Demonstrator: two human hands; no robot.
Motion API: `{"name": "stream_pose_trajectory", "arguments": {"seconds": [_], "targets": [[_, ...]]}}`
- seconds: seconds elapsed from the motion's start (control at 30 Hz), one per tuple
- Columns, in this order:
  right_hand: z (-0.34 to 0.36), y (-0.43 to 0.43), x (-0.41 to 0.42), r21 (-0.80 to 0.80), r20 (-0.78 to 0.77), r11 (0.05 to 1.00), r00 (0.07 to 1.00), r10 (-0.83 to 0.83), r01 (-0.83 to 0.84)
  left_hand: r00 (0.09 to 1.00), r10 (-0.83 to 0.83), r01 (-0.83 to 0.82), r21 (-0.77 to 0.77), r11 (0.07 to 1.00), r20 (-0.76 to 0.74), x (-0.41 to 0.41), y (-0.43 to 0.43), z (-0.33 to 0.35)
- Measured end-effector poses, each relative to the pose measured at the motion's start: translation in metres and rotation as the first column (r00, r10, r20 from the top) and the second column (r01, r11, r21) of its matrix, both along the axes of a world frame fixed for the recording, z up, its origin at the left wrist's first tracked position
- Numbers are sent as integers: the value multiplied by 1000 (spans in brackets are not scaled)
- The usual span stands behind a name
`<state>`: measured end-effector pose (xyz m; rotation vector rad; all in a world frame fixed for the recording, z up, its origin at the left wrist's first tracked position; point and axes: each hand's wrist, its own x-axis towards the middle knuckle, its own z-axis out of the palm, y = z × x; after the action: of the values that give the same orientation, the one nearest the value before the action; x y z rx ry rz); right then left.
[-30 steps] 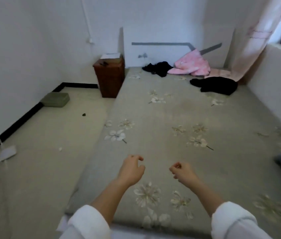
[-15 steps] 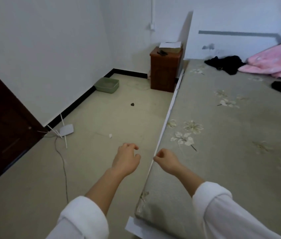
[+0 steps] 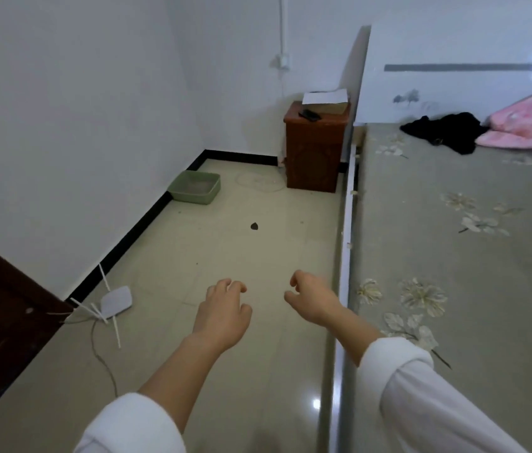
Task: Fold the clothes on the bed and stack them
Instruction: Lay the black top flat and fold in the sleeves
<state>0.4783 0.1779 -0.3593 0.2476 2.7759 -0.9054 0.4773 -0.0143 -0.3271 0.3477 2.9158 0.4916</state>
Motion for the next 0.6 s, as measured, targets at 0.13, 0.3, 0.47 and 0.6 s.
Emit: {"name": "stream_pose_trajectory", "arguments": {"seconds": [0.13,0.3,0.47,0.6], "targets": [[8,9,-49,-9,-29,997,997,-77,77,996,-83,84,-48,995,8,-68,16,7],[12,29,-109,8,-18,985,985,-170,170,980,-198,199,-118,973,26,-159,39,9],[17,62,-201,34,-8,969,970,-243,243,957,-291,289,-104,952,-2,-274,73,5],[21,101,-280,79,-3,937,940,-341,340,930,-366,369,-80,926,47,-362,114,0]]}}
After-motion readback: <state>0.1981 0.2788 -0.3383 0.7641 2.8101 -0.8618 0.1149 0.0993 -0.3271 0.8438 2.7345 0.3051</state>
